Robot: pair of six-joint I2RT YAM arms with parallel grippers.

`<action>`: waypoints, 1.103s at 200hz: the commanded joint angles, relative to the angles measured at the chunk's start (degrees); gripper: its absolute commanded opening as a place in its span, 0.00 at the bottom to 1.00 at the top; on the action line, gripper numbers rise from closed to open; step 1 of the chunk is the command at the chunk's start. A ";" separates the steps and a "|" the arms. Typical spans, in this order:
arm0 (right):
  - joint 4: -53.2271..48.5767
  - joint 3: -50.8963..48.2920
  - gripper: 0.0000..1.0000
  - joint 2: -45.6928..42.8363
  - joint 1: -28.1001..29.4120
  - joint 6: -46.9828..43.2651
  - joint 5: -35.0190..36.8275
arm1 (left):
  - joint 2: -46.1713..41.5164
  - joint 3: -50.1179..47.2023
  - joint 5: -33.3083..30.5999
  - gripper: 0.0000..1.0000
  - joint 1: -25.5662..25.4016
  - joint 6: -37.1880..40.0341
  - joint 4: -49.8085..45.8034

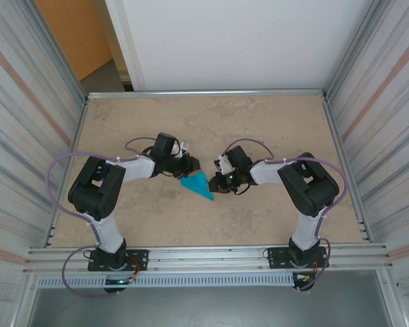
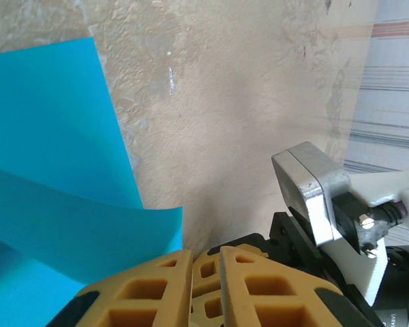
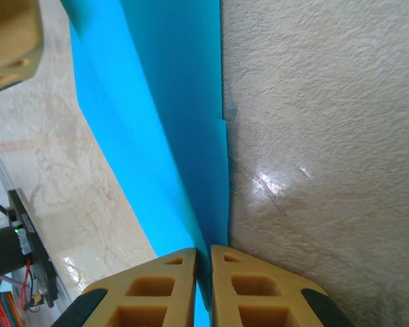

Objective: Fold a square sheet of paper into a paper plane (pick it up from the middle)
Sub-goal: Fourth fold the wing at the center of the table.

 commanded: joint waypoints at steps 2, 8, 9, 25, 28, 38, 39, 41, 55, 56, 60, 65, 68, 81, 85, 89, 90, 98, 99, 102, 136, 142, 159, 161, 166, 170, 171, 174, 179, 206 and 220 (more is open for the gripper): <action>-1.47 -0.72 0.14 1.95 -0.53 1.06 0.56 | 0.08 -1.42 0.28 0.19 0.10 0.68 0.51; -1.54 -0.69 0.14 1.92 -0.53 1.06 0.67 | 0.58 -1.42 0.65 0.19 0.09 0.16 1.41; -1.58 -0.72 0.14 1.92 -0.53 1.06 0.66 | 0.63 -1.45 0.73 0.19 0.05 0.07 1.57; -2.10 -0.54 0.14 2.08 -0.55 0.98 0.83 | 1.90 -0.73 1.15 0.19 -0.31 -0.36 2.54; -2.23 -0.44 0.14 2.09 -0.61 0.97 0.79 | 2.17 -0.36 1.16 0.19 -0.42 -0.26 2.34; -2.55 -0.26 0.14 2.14 -0.64 0.90 0.85 | 2.88 0.70 1.08 0.19 -0.69 0.10 1.24; -2.53 -0.23 0.14 2.12 -0.63 0.89 0.88 | 2.93 0.83 1.08 0.19 -0.74 0.12 1.13; -2.58 -0.22 0.14 2.11 -0.62 0.82 0.87 | 3.09 1.05 1.01 0.19 -0.78 0.15 0.90; -2.93 0.03 0.14 2.19 -0.64 0.80 1.13 | 3.75 1.50 0.37 0.18 -0.87 0.38 0.17; -2.94 0.00 0.14 2.19 -0.67 0.80 1.11 | 3.75 1.50 0.33 0.18 -0.87 0.36 0.16; -3.03 0.05 0.14 2.19 -0.72 0.80 1.17 | 3.92 1.60 0.24 0.18 -0.87 0.24 0.11; -3.20 0.05 0.14 2.15 -0.72 0.80 1.21 | 4.10 1.58 0.13 0.18 -0.87 0.21 0.02; -3.13 0.05 0.14 2.19 -0.71 0.80 1.26 | 4.22 1.58 0.04 0.17 -0.85 0.18 -0.02; -3.38 0.13 0.14 2.19 -0.79 0.89 1.38 | 4.66 1.76 -0.20 0.16 -0.81 0.24 -0.27; -3.54 0.21 0.14 2.13 -0.82 0.89 1.40 | 4.78 1.83 -0.24 0.16 -0.79 0.24 -0.32; -3.64 0.22 0.14 2.27 -0.72 0.89 1.46 | 4.86 1.82 -0.20 0.16 -0.79 0.36 -0.24; -3.65 0.22 0.14 2.27 -0.76 0.89 1.50 | 4.88 1.88 -0.23 0.16 -0.79 0.39 -0.31; -3.96 0.36 0.14 2.28 -0.80 0.89 1.48 | 5.13 1.94 -0.48 0.15 -0.79 0.18 -0.61; -3.98 0.38 0.14 2.32 -0.80 0.89 1.51 | 5.15 1.98 -0.50 0.15 -0.79 0.17 -0.62; -4.06 0.29 0.14 2.36 -0.80 0.91 1.51 | 5.17 1.90 -0.67 0.15 -0.80 0.19 -0.70; -4.87 0.73 0.14 2.59 -0.97 1.02 1.61 | 5.67 1.85 -1.62 0.13 -0.70 0.25 -1.54; -5.03 0.84 0.14 2.70 -0.95 0.98 1.54 | 5.78 1.85 -1.57 0.12 -0.72 0.16 -1.60; -5.34 1.03 0.14 2.81 -0.97 0.96 1.53 | 6.03 1.80 -1.66 0.12 -0.72 0.11 -1.52; -5.33 1.02 0.14 2.76 -0.97 0.93 1.58 | 6.04 1.82 -1.68 0.12 -0.70 0.10 -1.52; -5.33 1.10 0.14 2.80 -1.02 0.97 1.61 | 6.05 1.85 -1.75 0.12 -0.77 0.10 -1.52; -5.34 1.02 0.14 2.82 -0.97 0.97 1.60 | 6.05 1.88 -1.80 0.12 -0.70 0.07 -1.52; -5.38 1.07 0.14 2.82 -0.97 0.97 1.61 | 6.05 1.91 -1.81 0.12 -0.70 0.11 -1.56; -5.41 1.07 0.14 2.83 -0.97 0.97 1.54 | 6.00 1.88 -1.83 0.12 -0.70 0.10 -1.60; -5.43 1.10 0.14 2.89 -0.97 0.97 1.45 | 6.04 1.87 -1.83 0.12 -0.70 0.08 -1.58; -5.84 1.20 0.14 3.07 -0.98 0.97 1.40 | 6.22 1.94 -2.09 0.11 -0.71 0.08 -1.78; -5.94 1.28 0.15 3.03 -0.97 0.97 1.36 | 6.31 1.93 -2.11 0.11 -0.70 0.04 -1.79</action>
